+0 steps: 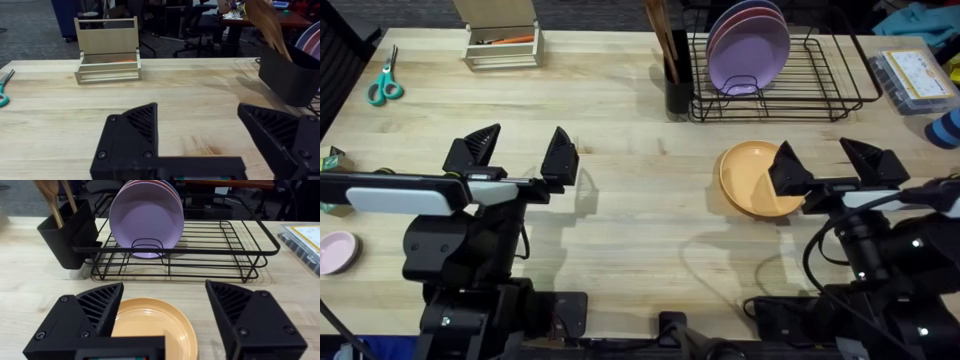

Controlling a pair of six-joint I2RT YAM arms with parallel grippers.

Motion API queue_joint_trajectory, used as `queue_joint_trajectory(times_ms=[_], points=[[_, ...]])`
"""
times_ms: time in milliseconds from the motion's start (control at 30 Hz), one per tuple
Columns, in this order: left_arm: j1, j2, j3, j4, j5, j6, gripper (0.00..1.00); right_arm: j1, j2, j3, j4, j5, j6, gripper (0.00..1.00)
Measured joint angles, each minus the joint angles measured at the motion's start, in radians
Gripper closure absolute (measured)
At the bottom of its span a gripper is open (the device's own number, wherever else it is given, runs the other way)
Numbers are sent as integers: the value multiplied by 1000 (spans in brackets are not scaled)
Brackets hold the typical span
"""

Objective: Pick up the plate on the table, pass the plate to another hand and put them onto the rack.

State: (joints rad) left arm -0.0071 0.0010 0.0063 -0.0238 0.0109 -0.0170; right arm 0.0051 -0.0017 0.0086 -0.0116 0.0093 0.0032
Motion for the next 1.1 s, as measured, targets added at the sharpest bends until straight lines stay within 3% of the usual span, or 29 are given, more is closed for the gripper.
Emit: queue_joint_trajectory(times_ms=[100,667,867,1100], points=[[0,0,0,-56,0,0,8,0,1,1,-10,0,0,4],[0,3,13,-87,38,0,8,0,1,13,-31,-12,11,5],[0,19,158,-319,77,-1,8,0,17,160,-309,-37,19,5],[0,216,435,-467,87,-1,8,0,189,484,-544,-42,19,5]])
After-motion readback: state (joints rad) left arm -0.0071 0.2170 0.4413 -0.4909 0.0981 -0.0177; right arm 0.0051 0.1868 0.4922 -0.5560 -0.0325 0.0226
